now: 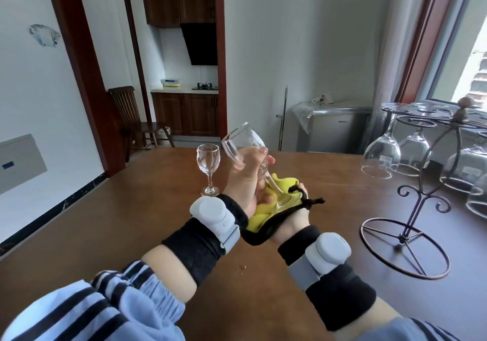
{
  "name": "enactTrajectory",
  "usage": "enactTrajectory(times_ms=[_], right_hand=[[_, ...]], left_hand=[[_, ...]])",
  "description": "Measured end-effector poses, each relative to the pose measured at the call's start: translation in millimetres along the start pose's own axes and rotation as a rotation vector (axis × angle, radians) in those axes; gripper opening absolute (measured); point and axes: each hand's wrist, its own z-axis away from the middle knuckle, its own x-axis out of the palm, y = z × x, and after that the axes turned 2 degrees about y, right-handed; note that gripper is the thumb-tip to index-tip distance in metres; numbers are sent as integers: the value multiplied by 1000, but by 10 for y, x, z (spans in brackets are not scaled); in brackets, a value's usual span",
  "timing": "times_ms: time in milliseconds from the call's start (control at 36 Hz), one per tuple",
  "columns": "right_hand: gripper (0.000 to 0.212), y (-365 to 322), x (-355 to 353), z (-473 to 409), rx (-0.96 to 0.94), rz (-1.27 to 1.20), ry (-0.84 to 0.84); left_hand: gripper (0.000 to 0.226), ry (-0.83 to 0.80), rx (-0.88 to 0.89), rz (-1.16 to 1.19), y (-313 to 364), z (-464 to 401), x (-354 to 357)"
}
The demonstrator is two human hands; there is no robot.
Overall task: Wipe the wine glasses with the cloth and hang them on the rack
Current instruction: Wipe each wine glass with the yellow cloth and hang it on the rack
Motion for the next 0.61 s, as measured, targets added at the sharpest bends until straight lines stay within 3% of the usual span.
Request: enactTrajectory(times_ms=[111,194,306,417,472,528,611], right_hand=[[76,-9,-85,33,15,20,-46],[72,-49,-88,94,14,44,-28],[44,-83,-31,133,-26,125,97],[35,-18,-42,23,13,204,291],[43,17,-45,-9,10,254,338],[39,-7,-14,22,-50,253,313],[31,-108,-30,88,-88,248,254]], left_hand=[[35,-106,246,-73,81,-27,43],[56,-187,311,-173,97,-73,3],[52,-185,319,-293,53,-131,-71],[50,-220,285,-330,-62,-139,-69],[52,-220,268,-336,-86,-109,-67],[52,-214,238,-283,-82,-91,-78],[33,-171,181,-211,-14,-64,-102]])
